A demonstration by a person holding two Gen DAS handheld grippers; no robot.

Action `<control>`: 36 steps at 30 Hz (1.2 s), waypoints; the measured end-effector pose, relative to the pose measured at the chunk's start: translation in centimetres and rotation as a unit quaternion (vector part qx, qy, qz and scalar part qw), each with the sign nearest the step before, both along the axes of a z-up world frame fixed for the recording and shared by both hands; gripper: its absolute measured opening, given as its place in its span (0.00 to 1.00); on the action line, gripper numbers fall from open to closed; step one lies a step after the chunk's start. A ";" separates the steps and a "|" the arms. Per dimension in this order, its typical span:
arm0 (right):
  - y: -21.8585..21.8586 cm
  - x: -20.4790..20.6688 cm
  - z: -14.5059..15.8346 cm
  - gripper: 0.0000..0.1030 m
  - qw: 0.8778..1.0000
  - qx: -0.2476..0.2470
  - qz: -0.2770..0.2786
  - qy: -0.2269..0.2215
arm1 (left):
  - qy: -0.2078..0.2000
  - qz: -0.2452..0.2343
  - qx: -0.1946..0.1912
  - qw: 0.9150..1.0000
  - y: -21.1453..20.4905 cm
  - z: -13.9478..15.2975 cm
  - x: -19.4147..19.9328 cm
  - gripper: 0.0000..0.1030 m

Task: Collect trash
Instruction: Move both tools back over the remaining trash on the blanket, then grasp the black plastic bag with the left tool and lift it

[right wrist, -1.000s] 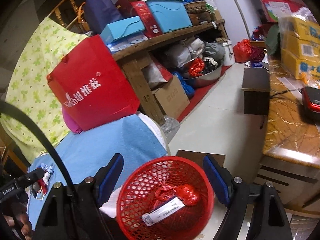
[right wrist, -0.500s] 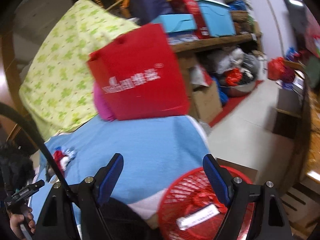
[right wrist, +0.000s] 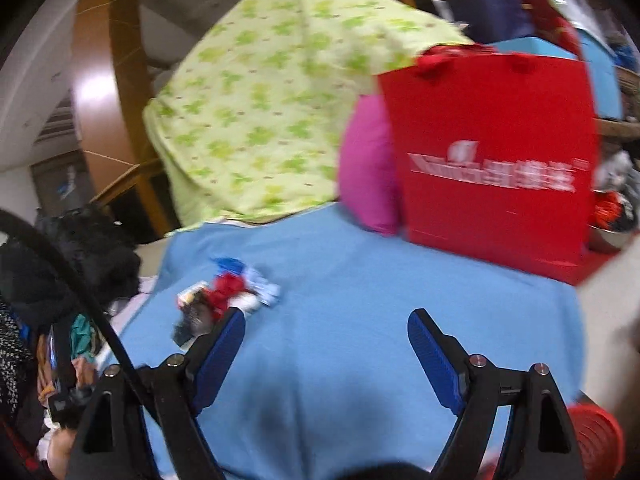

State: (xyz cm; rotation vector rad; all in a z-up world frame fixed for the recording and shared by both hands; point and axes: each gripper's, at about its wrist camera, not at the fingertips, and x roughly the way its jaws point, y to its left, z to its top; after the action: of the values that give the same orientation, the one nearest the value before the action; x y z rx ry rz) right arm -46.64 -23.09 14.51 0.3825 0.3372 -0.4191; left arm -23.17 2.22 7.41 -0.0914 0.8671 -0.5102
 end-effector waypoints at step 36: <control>0.4 6.3 -7.4 0.85 0.999 0.036 0.038 0.015 | -0.070 -0.010 0.046 0.996 -7.6 5.1 7.0 0.34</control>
State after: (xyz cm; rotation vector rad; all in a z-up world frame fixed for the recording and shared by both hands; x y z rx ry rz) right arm -40.30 -22.71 7.06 0.4330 0.3950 -0.3390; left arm -16.13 -5.39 12.53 0.0370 0.7544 -0.4887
